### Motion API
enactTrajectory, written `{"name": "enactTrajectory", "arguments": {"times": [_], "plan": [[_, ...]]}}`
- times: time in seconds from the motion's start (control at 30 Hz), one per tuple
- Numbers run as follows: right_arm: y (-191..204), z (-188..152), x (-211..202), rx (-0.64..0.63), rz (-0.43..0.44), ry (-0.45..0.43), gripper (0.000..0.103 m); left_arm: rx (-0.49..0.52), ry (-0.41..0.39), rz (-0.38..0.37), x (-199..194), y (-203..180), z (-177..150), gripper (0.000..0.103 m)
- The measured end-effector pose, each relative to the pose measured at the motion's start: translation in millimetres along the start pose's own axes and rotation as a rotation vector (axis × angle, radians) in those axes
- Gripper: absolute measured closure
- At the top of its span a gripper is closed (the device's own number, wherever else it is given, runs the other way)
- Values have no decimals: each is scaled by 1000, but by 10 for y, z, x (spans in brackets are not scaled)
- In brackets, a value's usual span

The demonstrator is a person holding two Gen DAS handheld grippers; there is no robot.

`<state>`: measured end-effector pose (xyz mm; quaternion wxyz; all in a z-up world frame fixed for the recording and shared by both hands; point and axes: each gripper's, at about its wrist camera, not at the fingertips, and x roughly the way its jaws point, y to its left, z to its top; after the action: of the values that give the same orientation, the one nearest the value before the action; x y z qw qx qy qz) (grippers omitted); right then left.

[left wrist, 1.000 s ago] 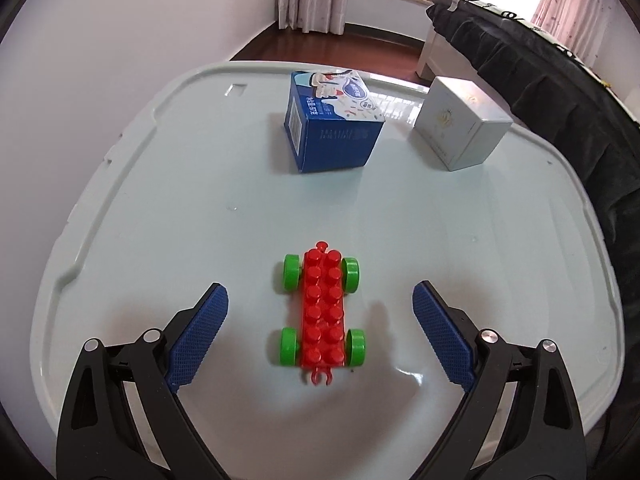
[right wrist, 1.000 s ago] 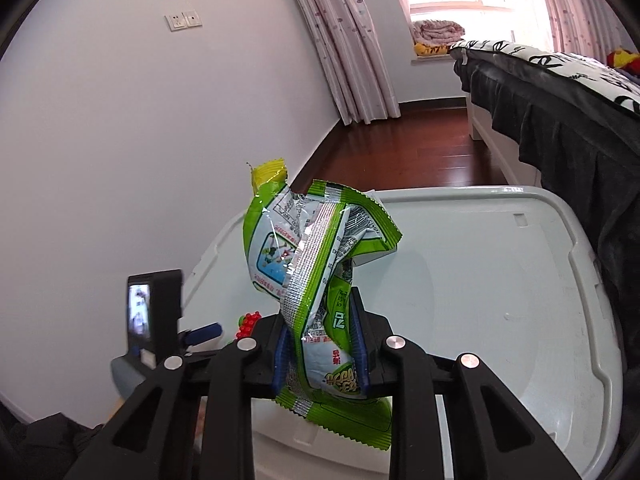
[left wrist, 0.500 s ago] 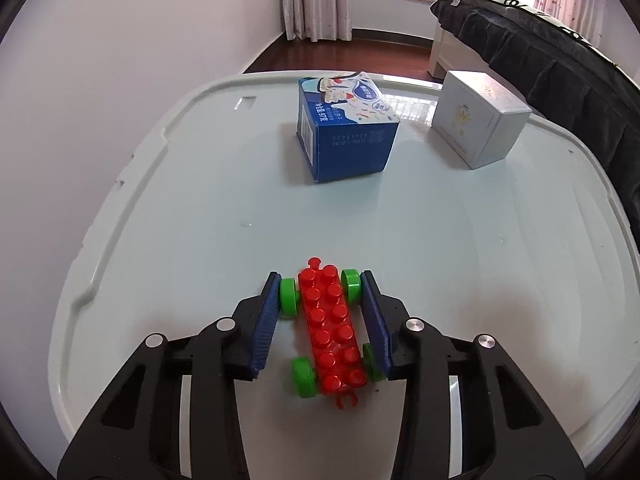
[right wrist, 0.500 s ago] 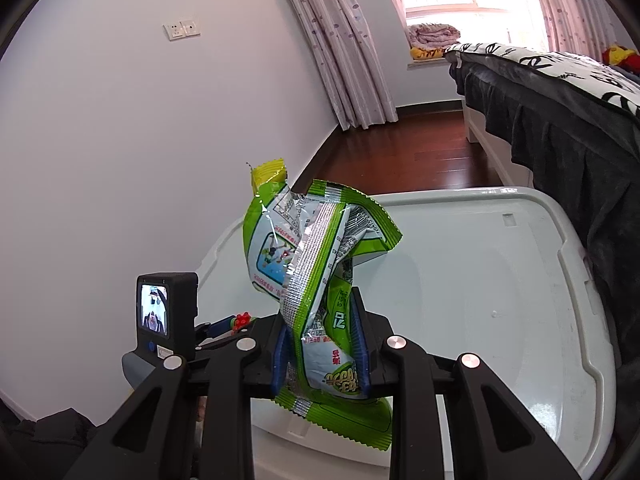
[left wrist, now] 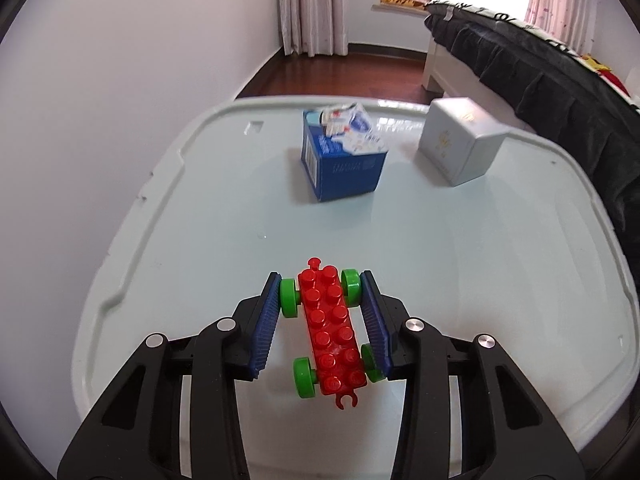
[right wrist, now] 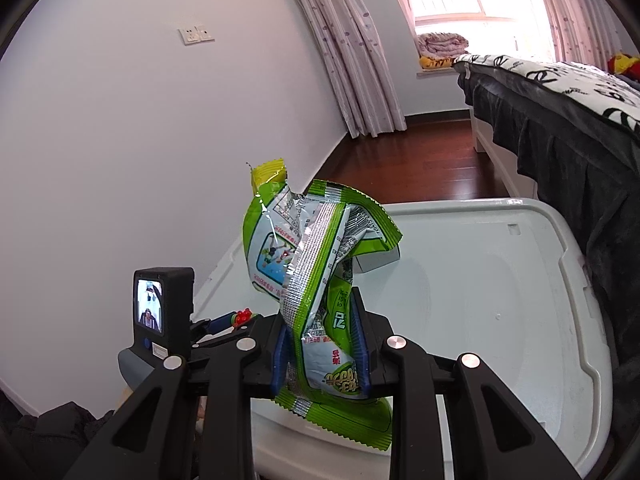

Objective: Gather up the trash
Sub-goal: 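Carry the toy car and green bag over the orange bucket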

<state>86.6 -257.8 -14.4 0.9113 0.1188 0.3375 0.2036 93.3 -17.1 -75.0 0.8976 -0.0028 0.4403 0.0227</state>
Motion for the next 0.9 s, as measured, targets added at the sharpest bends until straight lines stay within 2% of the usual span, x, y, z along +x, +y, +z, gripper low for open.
{"name": "enactTrajectory", "arguments": {"times": [0.2, 0.33, 0.5, 0.67, 0.9], "plan": [[135, -98, -300, -20, 13, -12, 77, 25, -36, -30, -398, -62, -101, 64], [250, -266, -534, -40, 21, -4, 77, 46, -50, -64, -709, -133, -310, 64], [410, -637, -828, -51, 35, 35, 77, 69, -42, -125, -1065, -233, -637, 64], [572, -1087, -1091, -50, 33, 77, 77, 135, -35, -164, -1393, -335, -1045, 64], [680, -1593, -1256, -29, 31, 148, 77, 170, 4, -203, -1606, -338, -1534, 64]]}}
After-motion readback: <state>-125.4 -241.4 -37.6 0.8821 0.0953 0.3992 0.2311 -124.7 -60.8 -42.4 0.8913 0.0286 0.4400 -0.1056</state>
